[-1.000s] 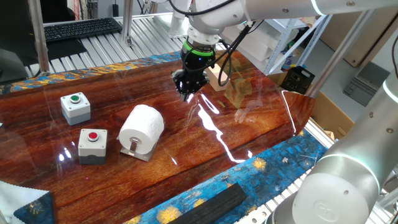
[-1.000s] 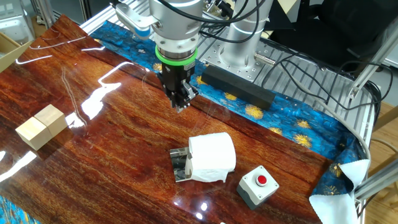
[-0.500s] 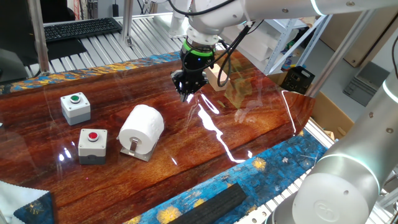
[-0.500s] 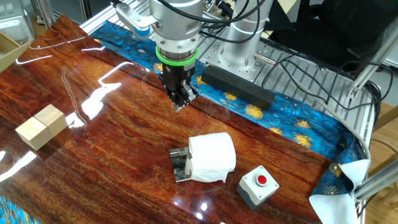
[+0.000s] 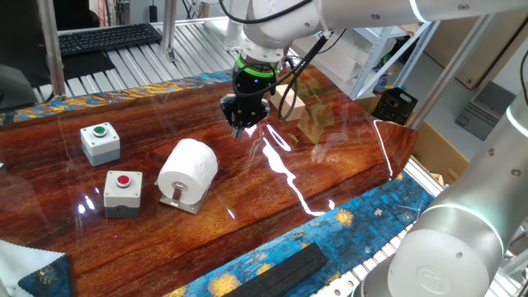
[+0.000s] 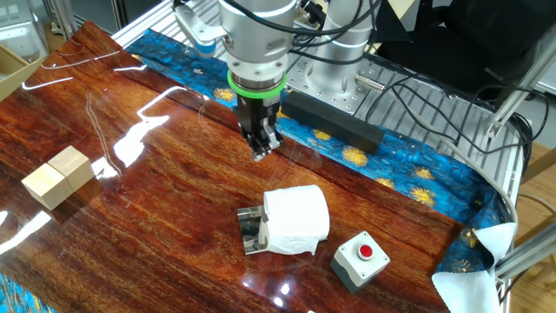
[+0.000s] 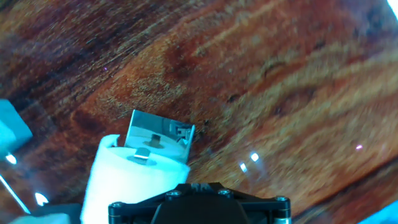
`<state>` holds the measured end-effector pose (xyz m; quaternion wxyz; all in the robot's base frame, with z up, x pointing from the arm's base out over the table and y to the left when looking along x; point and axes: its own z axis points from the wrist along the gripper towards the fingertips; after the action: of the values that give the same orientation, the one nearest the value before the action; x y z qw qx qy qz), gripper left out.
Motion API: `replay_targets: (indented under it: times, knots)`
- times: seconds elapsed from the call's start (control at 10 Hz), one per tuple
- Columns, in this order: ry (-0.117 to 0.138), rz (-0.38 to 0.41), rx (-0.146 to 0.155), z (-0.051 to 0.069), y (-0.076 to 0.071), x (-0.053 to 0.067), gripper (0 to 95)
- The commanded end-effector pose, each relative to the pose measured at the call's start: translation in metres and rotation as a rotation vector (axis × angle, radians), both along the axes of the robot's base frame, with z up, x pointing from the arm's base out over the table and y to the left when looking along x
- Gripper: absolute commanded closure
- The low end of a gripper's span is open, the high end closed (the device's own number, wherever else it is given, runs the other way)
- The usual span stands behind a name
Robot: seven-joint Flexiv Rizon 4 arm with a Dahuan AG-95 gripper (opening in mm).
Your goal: Take the roll of paper down from the shelf
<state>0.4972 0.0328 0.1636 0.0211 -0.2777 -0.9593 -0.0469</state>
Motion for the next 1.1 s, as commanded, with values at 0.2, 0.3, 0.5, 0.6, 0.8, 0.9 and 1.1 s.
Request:
replay_targets:
  times: [0.2, 0.3, 0.5, 0.6, 0.8, 0.9, 1.1]
  knots:
    - [0.017, -0.141, 0.033, -0.006, 0.028, -0.005, 95.0]
    - [0.019, -0.169, 0.05, -0.007, 0.034, -0.006, 95.0]
    - [0.02, -0.199, 0.059, -0.009, 0.047, -0.011, 95.0]
    - [0.016, -0.199, 0.057, -0.01, 0.053, -0.013, 76.0]
    - [0.016, -0.204, 0.056, -0.012, 0.063, -0.016, 76.0]
    - [0.014, -0.22, 0.054, -0.013, 0.068, -0.017, 76.0]
    - [0.017, -0.246, 0.054, -0.015, 0.075, -0.016, 76.0]
